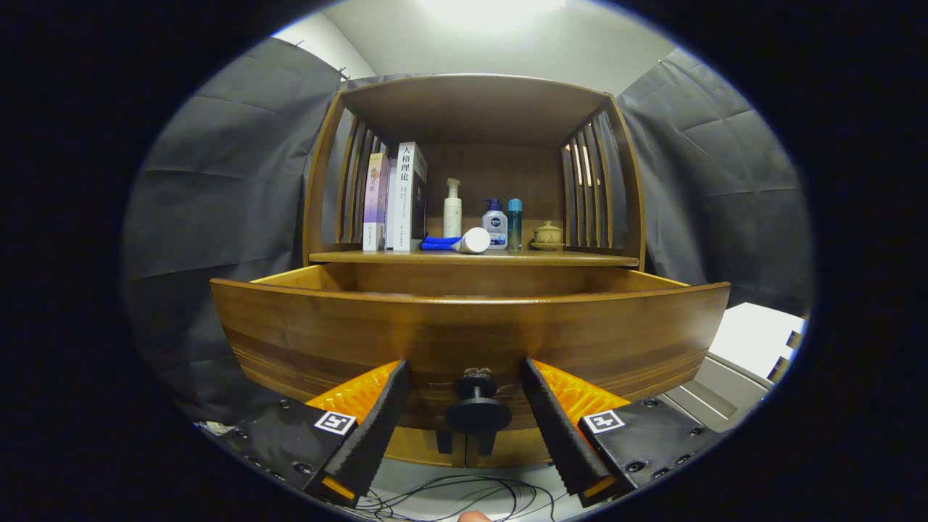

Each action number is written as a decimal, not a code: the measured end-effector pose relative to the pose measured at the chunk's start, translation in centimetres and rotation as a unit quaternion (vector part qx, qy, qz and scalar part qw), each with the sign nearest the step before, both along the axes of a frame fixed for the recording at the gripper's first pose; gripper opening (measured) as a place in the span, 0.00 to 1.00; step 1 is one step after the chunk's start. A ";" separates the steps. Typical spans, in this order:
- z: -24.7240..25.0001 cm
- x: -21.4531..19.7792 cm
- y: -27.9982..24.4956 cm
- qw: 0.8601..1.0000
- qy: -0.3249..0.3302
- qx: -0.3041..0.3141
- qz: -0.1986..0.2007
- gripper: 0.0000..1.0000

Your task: Pull open the drawer, take out the items inside it, and place them on the countertop above the cabinet.

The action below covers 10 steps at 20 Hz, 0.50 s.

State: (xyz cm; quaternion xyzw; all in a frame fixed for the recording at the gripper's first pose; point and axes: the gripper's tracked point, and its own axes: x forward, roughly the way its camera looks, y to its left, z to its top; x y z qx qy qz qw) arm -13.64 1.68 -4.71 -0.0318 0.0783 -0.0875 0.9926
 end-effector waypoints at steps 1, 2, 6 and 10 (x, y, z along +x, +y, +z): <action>0.1 0.6 0.0 1.000 0.002 0.003 -0.001 0.98; 0.3 1.2 -0.1 1.000 0.001 0.007 -0.002 0.98; 0.9 4.1 -0.3 1.000 0.006 0.030 -0.007 0.98; 0.4 6.4 -0.1 0.999 0.003 0.031 -0.016 0.98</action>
